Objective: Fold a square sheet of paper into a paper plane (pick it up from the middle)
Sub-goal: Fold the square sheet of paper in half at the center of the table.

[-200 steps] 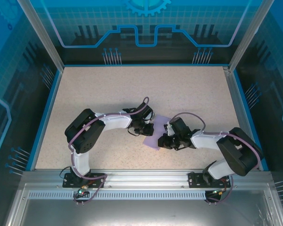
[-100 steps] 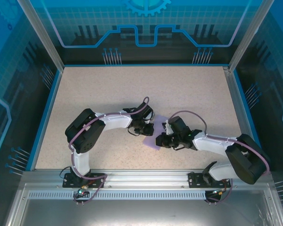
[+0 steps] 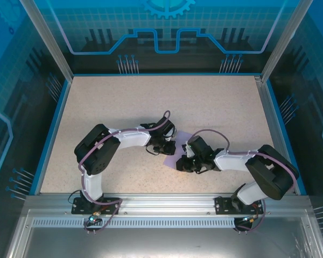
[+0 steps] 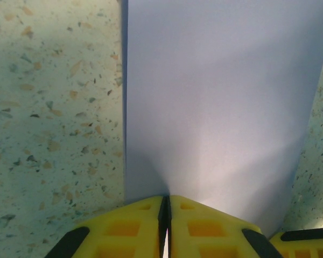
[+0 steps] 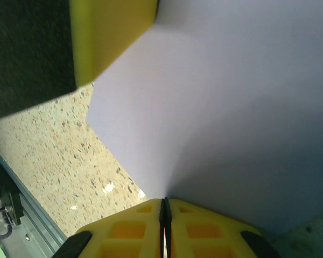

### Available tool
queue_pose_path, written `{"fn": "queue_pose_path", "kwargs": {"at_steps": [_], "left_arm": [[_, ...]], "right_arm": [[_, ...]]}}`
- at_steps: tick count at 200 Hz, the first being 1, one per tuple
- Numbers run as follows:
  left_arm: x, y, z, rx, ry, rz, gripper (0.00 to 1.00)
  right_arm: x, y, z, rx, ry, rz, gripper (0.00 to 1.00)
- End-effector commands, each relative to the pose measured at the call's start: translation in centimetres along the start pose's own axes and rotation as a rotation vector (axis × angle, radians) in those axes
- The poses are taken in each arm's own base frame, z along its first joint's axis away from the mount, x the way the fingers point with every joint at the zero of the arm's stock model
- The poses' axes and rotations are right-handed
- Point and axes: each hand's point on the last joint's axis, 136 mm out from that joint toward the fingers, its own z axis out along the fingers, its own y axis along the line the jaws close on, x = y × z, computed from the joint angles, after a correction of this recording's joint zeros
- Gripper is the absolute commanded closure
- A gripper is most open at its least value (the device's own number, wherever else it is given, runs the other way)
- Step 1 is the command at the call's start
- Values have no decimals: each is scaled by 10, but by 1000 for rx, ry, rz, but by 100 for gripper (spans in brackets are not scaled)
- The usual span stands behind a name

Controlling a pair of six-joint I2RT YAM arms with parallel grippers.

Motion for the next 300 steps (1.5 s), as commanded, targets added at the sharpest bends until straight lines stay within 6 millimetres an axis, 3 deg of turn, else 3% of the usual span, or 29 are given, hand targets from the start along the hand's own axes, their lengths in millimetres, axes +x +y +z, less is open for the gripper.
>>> {"fn": "queue_pose_path", "kwargs": {"at_steps": [1,28,59,93,124,172,206,242,300], "left_arm": [[65,54,24,-195,219,-46,87],[66,54,25,-195,221,-46,87],[65,53,24,-193,220,-43,87],[62,50,22,-184,213,-40,87],[60,47,19,-178,205,-38,87],[63,51,18,-193,207,-40,88],[63,50,18,-191,207,-40,87],[62,50,17,-193,206,-33,87],[67,56,16,-211,214,-33,87]], "right_arm": [[45,-37,-5,129,123,38,89],[54,-51,-15,194,126,45,89],[46,-41,-27,161,83,39,89],[-7,0,-51,-19,-98,41,89],[-58,14,-67,-75,-217,59,88],[-99,18,-55,-73,-232,68,87],[-116,1,-36,-23,-216,85,87],[-120,-19,-17,26,-199,93,87],[-122,-57,-24,113,-214,136,87]]}}
